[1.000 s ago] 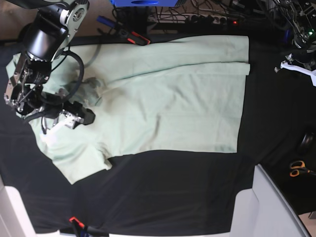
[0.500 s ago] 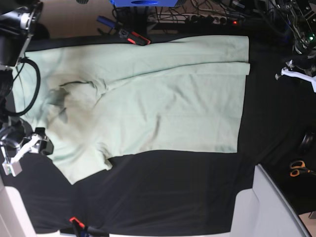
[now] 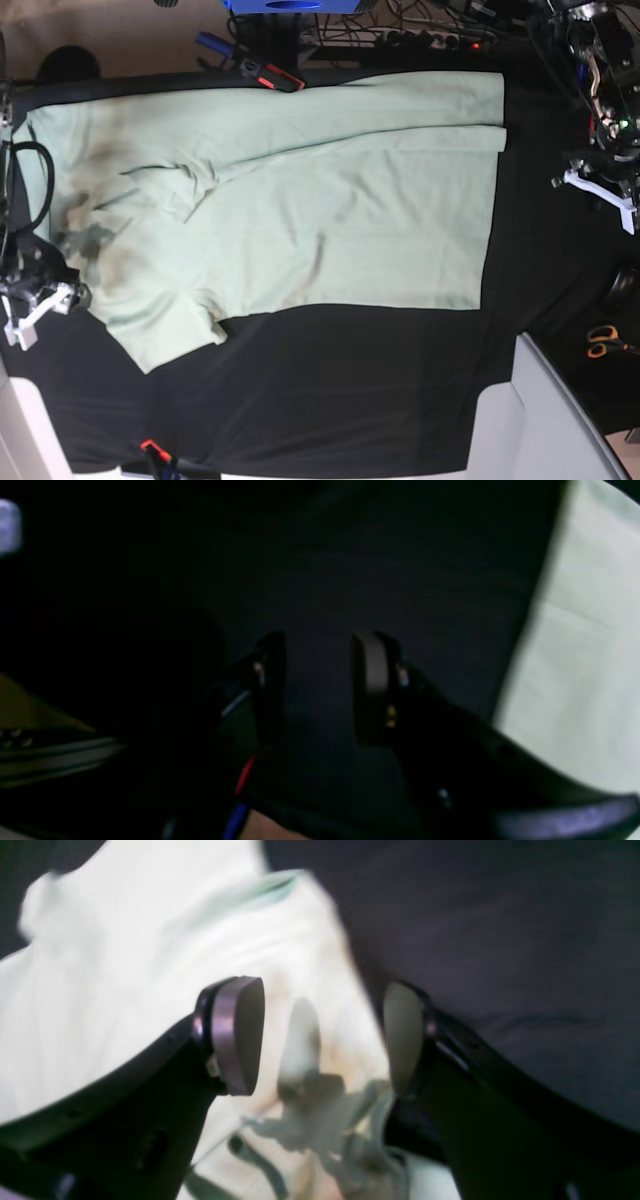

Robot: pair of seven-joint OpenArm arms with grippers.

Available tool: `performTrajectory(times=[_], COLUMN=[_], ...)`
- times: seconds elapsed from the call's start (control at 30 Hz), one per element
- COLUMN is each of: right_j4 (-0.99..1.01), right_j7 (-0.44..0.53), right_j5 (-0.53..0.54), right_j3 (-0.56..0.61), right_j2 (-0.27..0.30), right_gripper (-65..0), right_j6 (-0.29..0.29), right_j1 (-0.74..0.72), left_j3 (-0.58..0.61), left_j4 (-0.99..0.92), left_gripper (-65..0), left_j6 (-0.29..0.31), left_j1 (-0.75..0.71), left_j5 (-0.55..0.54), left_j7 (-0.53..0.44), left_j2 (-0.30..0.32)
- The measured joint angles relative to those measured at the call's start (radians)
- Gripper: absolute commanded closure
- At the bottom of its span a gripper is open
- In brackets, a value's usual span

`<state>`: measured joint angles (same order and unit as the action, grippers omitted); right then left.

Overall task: Fold the T-shirt properly
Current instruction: 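Open the right gripper and raise it from the shirt, then move the left gripper down to the shirt's hem corner and grasp it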

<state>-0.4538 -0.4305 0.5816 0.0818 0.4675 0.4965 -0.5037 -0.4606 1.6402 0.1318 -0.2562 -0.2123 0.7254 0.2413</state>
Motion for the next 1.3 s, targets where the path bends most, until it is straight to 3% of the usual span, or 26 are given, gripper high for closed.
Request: performTrajectory(times=[0.1, 0.2, 0.43, 0.67, 0.73, 0.93, 1.03, 1.07, 1.17, 1.23, 1.3], right_j4=[0.152, 0.251, 0.264, 0.264, 0.264, 0.264, 0.264, 0.264, 0.264, 0.264, 0.261], right_j7=[0.117, 0.211, 0.277, 0.276, 0.276, 0.276, 0.276, 0.273, 0.273, 0.275, 0.272], right_j5=[0.0, -0.001, -0.001, -0.001, 0.0, 0.0, 0.0, 0.0, -0.001, 0.0, -0.001], right_j3=[0.036, 0.097, 0.179, 0.179, 0.179, 0.179, 0.179, 0.179, 0.179, 0.179, 0.179], right_j2=[-0.005, -0.005, -0.073, -0.068, -0.072, -0.072, -0.074, -0.076, -0.077, -0.075, -0.075], right_gripper=[-46.6, -47.4, -47.7, -46.9, -40.5, -6.2, -1.0, -0.1, 0.0, 0.0, 0.0], right_j6=[-0.001, -0.011, -0.064, -0.077, -0.076, -0.077, -0.105, -0.132, -0.14, -0.14, -0.143], right_j1=[-0.061, -0.086, -0.084, -0.087, -0.087, -0.088, -0.088, -0.089, -0.087, -0.086, -0.086], left_j3=[0.003, 0.002, 0.003, -0.004, -0.005, 0.001, 0.001, 0.001, 0.002, 0.021, 0.055], left_j4=[-0.006, -0.007, -0.013, -0.021, -0.022, -0.022, -0.022, -0.022, -0.042, -0.081, -0.133], left_gripper=[-22.5, -22.5, -22.5, -22.5, -22.5, -22.5, -22.5, -22.5, -24.0, -32.1, -38.1], left_j6=[0.004, 0.003, 0.004, 0.003, 0.003, 0.003, 0.004, 0.003, 0.004, 0.004, 0.051], left_j1=[0.009, 0.003, 0.001, 0.001, 0.0, 0.005, 0.007, 0.013, 0.052, 0.101, 0.153], left_j5=[0.048, 0.051, 0.051, 0.051, 0.051, 0.051, 0.05, 0.051, 0.05, 0.053, 0.056], left_j7=[0.0, 0.0, 0.0, 0.0, 0.0, 0.0, 0.0, 0.001, 0.019, 0.091, 0.128], left_j2=[-0.003, -0.002, -0.005, -0.003, -0.003, -0.004, -0.006, -0.006, -0.005, -0.002, 0.006])
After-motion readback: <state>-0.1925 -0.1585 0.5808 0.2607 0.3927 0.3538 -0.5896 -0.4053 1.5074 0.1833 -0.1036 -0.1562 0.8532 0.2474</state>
